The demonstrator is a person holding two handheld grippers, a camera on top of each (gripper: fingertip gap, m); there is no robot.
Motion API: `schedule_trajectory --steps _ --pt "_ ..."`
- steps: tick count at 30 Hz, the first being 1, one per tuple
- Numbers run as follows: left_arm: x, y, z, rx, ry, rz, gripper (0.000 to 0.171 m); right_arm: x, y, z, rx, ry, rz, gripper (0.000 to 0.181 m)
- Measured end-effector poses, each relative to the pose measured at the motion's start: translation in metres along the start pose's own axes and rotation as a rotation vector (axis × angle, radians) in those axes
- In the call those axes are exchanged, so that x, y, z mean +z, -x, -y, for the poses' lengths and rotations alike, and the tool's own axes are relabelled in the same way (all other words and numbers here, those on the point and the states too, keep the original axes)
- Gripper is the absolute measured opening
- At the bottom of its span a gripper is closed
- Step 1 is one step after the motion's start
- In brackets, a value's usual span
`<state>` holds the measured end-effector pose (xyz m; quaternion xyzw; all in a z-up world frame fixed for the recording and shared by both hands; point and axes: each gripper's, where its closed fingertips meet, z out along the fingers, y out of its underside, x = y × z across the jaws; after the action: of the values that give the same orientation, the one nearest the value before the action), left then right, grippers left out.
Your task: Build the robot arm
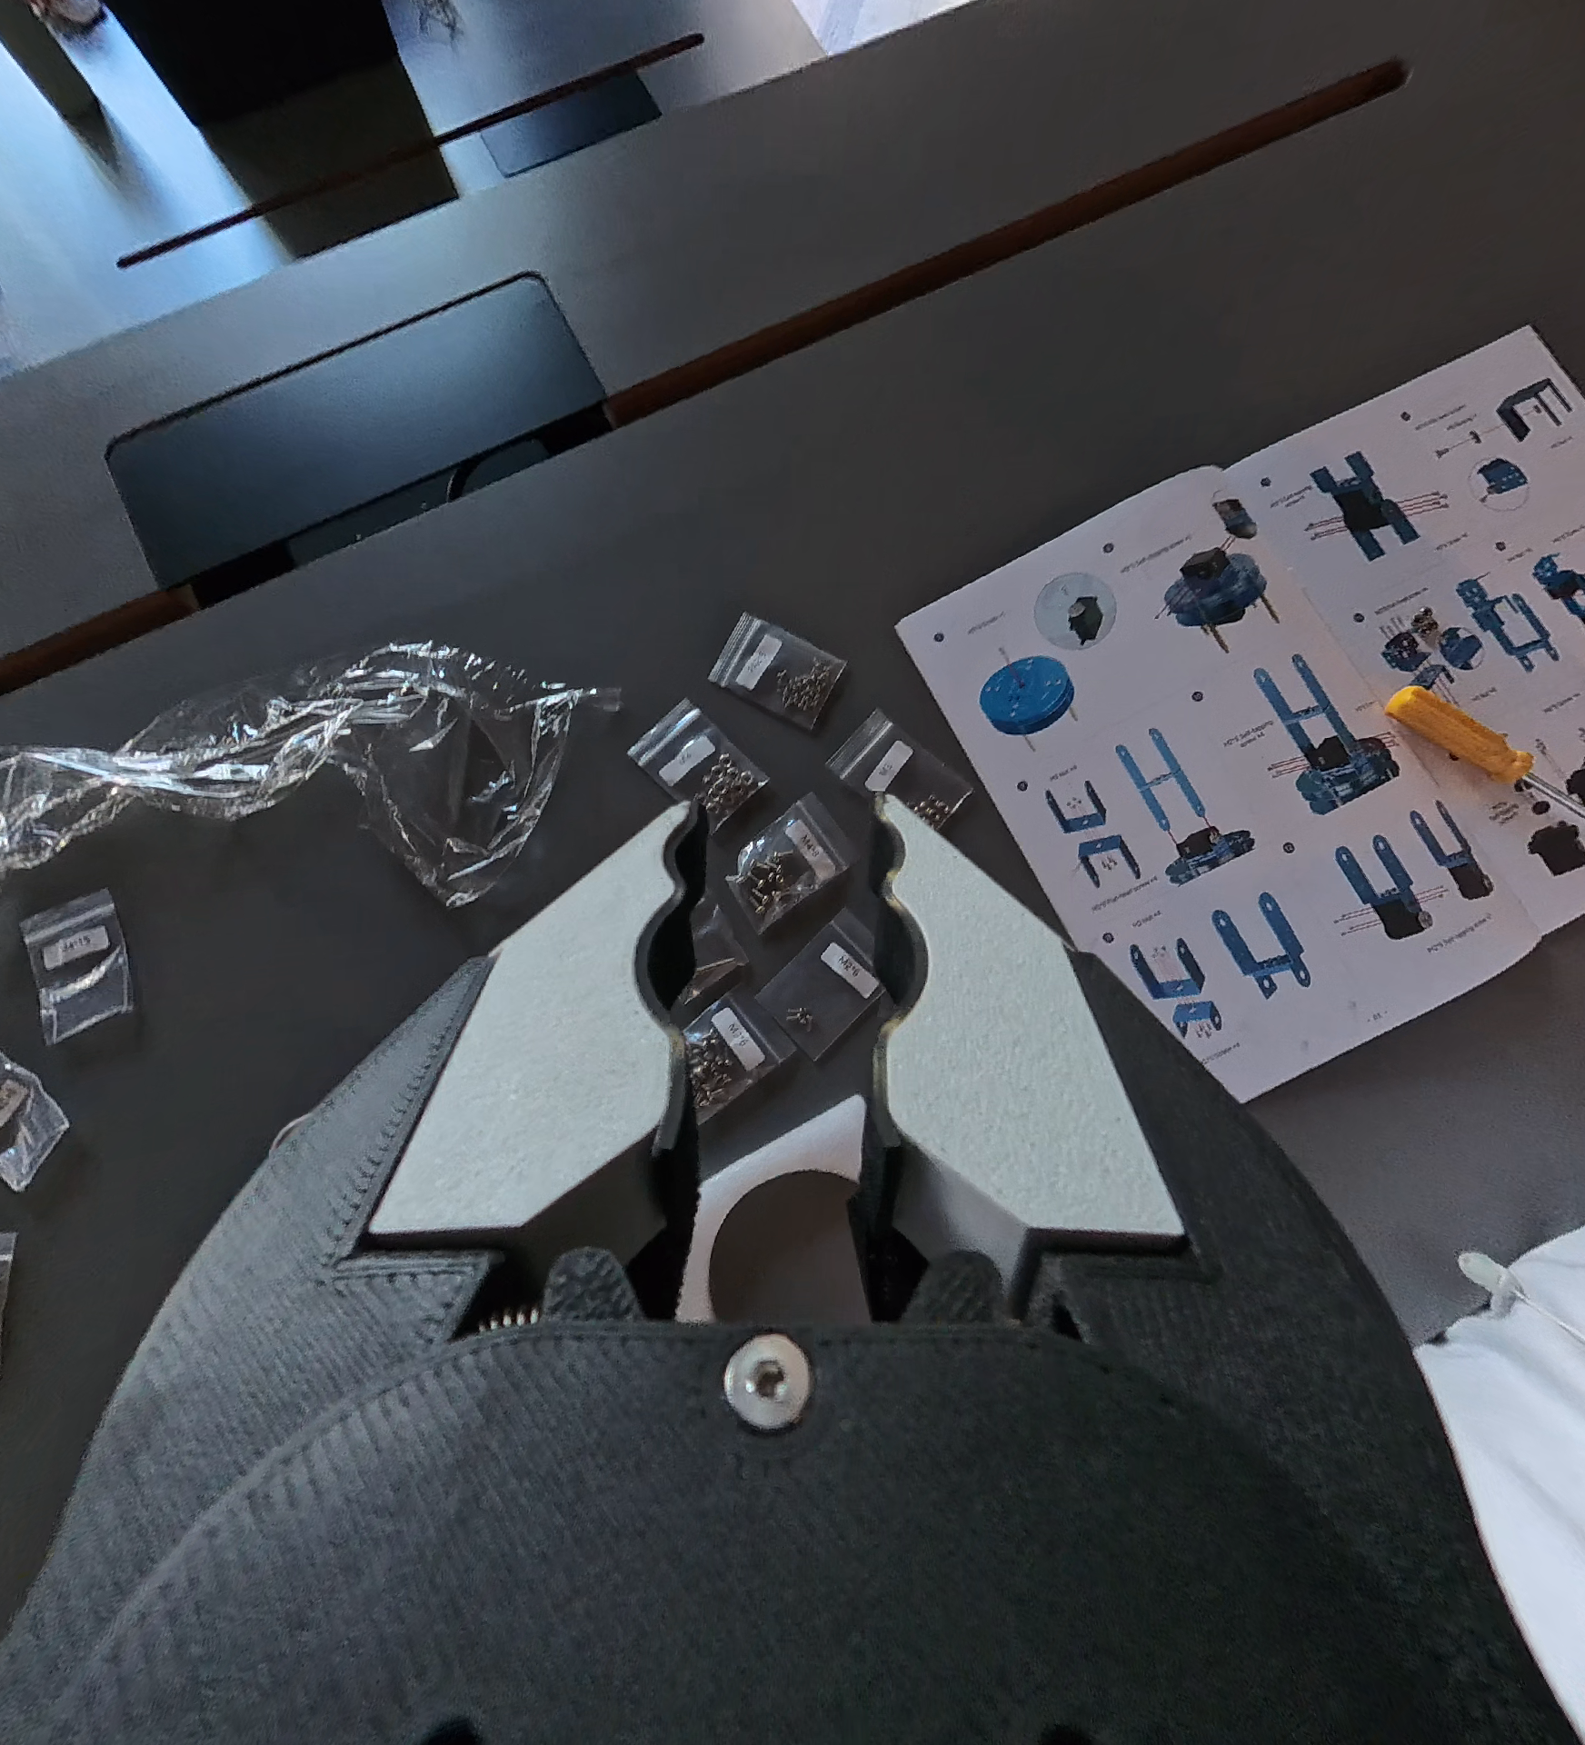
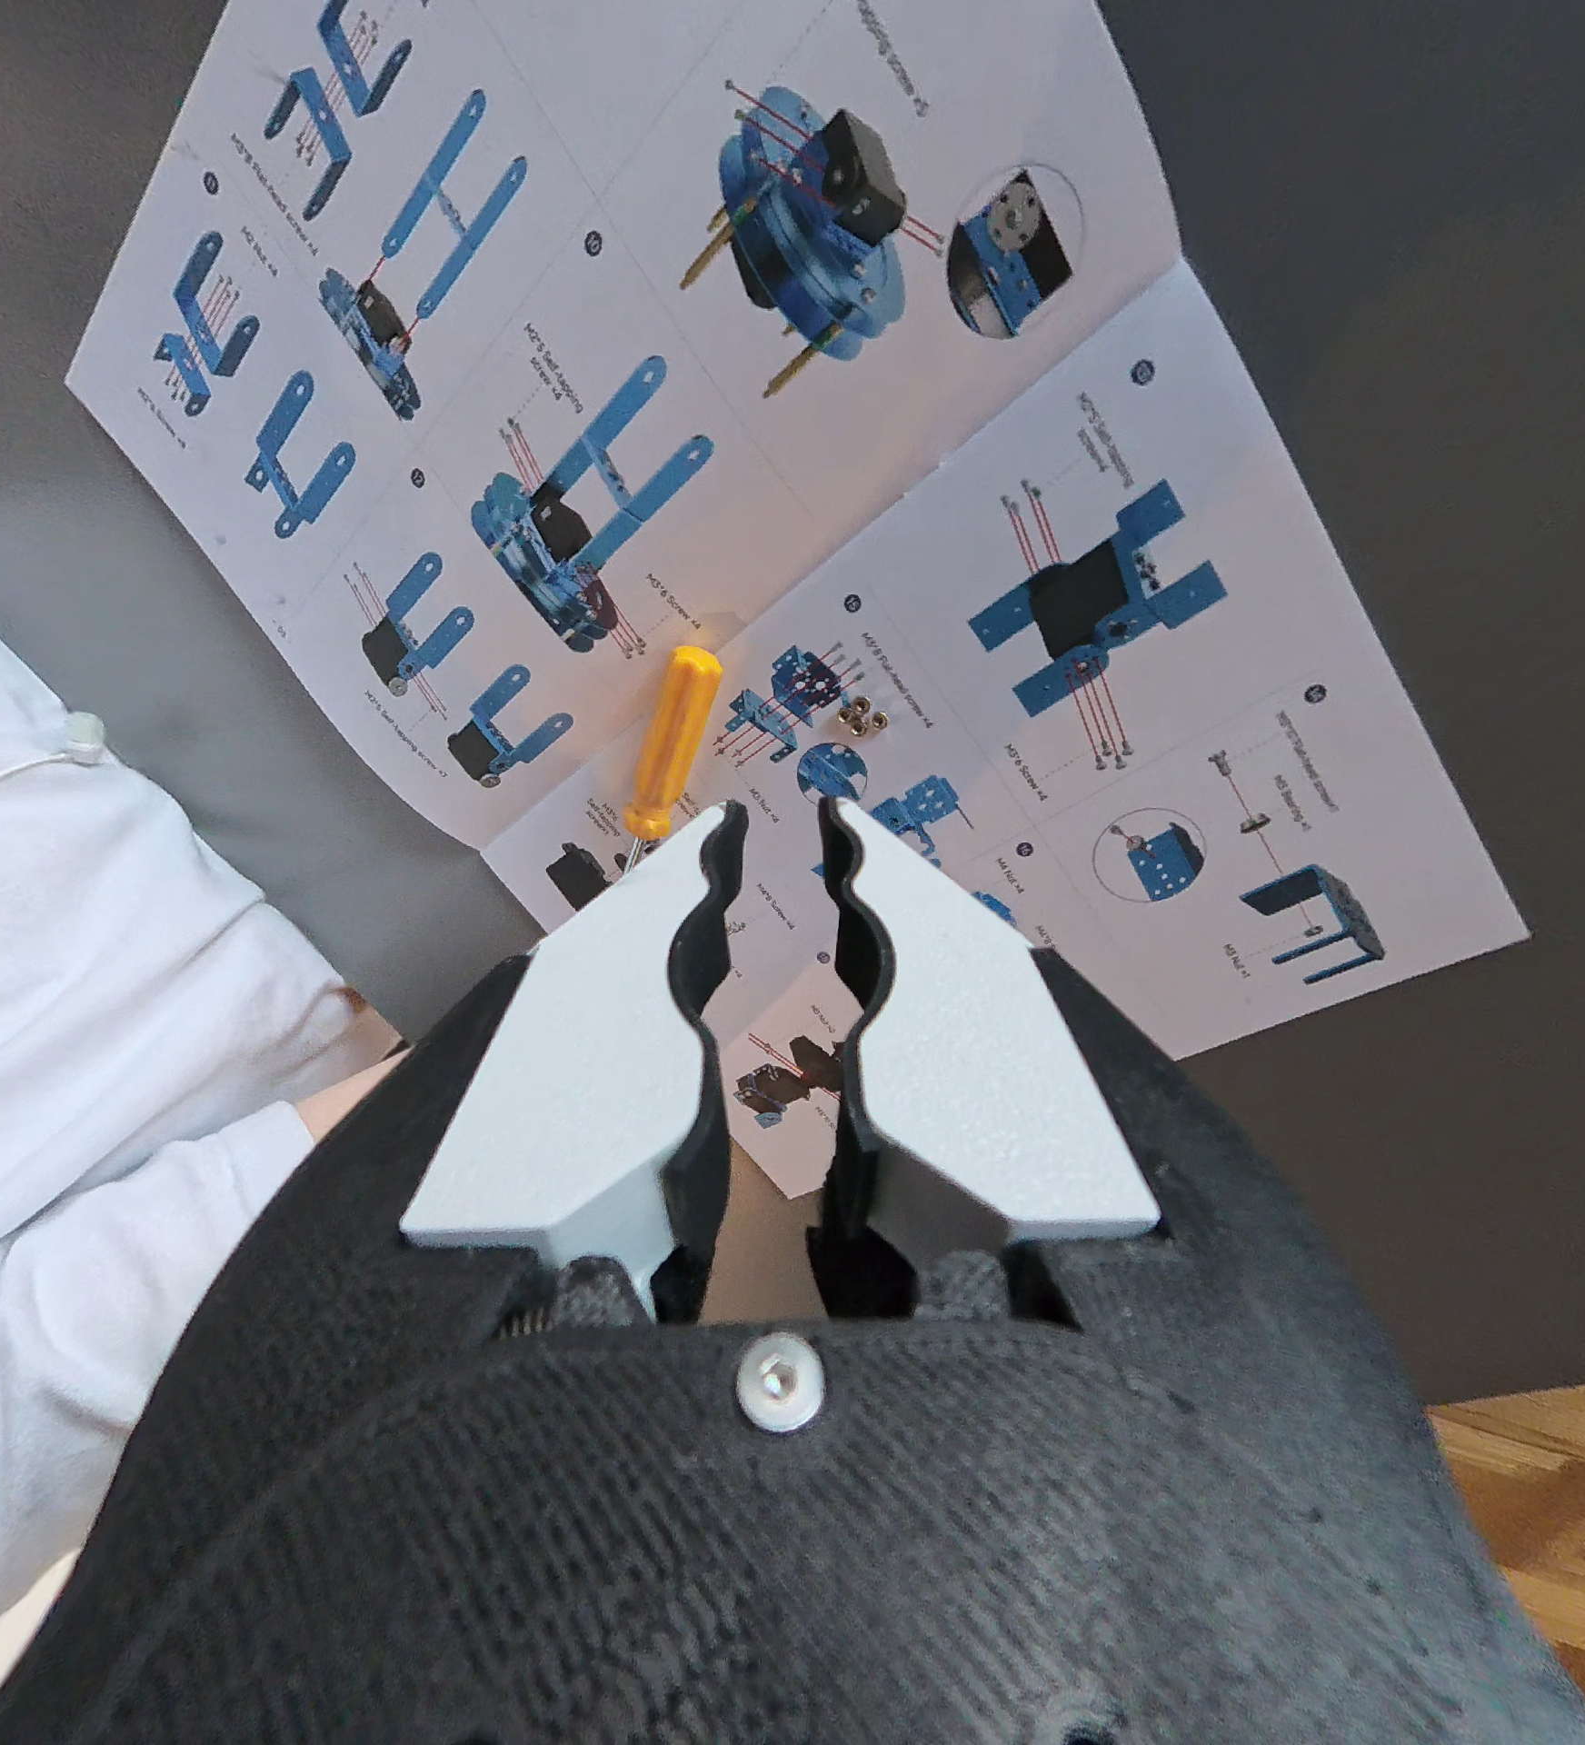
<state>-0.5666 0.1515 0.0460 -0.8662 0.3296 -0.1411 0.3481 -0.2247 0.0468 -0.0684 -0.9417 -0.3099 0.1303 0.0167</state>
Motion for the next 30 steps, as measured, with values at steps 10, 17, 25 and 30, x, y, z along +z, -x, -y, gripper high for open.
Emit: schedule_trajectory --steps 10,17,25,30 --pt "-0.111 -0.08 0.04 0.055 -0.525 0.101 0.041 -0.005 0.043 0.009 -0.269 -0.036 0.026 0.013" --pt "-0.285 -0.058 -0.144 -0.212 -0.887 0.607 0.037 0.003 0.054 0.018 -0.351 -0.016 0.068 0.012" --pt "-0.385 -0.095 -0.523 -0.646 -0.778 0.858 0.032 0.009 0.168 0.032 -0.563 -0.058 -0.057 0.012" --pt "-0.471 -0.097 -0.672 -0.699 -0.649 1.198 0.045 0.064 0.357 0.051 -0.943 -0.093 -0.003 0.005"
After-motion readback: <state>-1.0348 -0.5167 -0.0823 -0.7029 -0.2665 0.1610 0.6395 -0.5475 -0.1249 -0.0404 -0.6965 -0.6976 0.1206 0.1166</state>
